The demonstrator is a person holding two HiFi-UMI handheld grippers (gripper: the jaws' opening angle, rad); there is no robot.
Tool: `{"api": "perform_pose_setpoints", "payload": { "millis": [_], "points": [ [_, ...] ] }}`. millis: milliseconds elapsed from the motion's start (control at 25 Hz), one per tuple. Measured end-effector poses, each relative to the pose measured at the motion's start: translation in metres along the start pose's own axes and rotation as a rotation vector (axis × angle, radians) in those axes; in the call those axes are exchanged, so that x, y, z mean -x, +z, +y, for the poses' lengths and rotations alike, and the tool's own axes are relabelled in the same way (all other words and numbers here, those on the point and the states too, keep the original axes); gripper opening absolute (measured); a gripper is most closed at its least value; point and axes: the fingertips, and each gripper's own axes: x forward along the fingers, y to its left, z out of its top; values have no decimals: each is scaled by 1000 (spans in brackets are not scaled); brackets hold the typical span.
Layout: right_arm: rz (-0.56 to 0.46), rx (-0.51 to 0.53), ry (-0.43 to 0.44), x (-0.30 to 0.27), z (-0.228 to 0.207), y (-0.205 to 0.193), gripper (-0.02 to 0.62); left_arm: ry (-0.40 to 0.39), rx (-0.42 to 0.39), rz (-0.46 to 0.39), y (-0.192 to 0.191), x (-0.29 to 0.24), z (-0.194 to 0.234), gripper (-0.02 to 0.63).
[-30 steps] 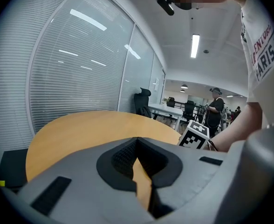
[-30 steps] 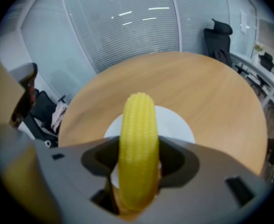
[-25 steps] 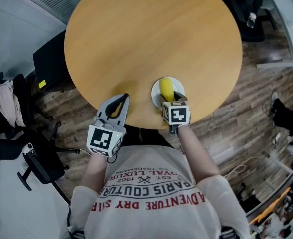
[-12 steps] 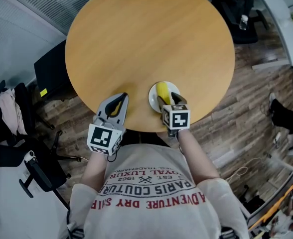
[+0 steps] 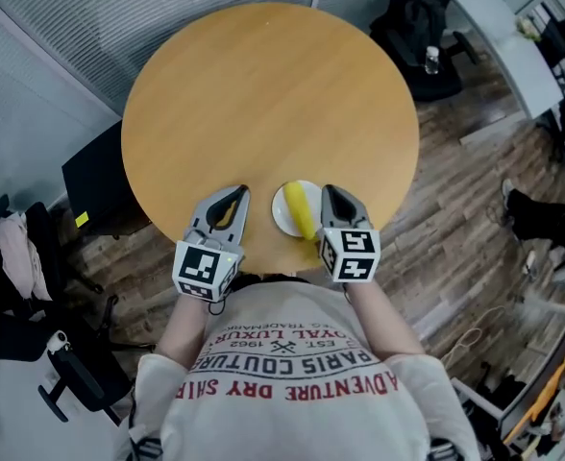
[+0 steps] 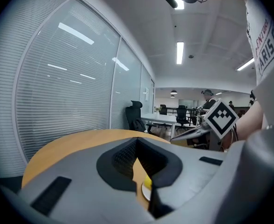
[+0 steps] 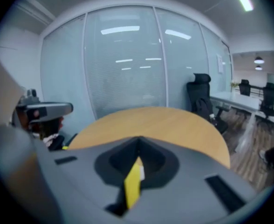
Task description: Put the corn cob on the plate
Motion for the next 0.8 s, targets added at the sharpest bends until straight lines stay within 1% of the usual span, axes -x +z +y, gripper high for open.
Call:
{"api": "perform_pose_setpoints", "payload": {
  "millis": [200, 480, 640, 800],
  "points": [
    [-175, 13, -4, 34, 3, 44, 28, -33, -50, -56, 26, 0, -6, 32],
    [-346, 73, -34, 72, 11, 92, 28, -84, -97, -121, 63, -3, -18, 32],
    [-381, 77, -34, 87, 13, 102, 28, -111, -117, -156, 81, 1, -28, 32],
    [-377, 58, -32, 91, 11, 100, 28, -119, -115, -161, 83, 3, -35, 32]
  ]
}}
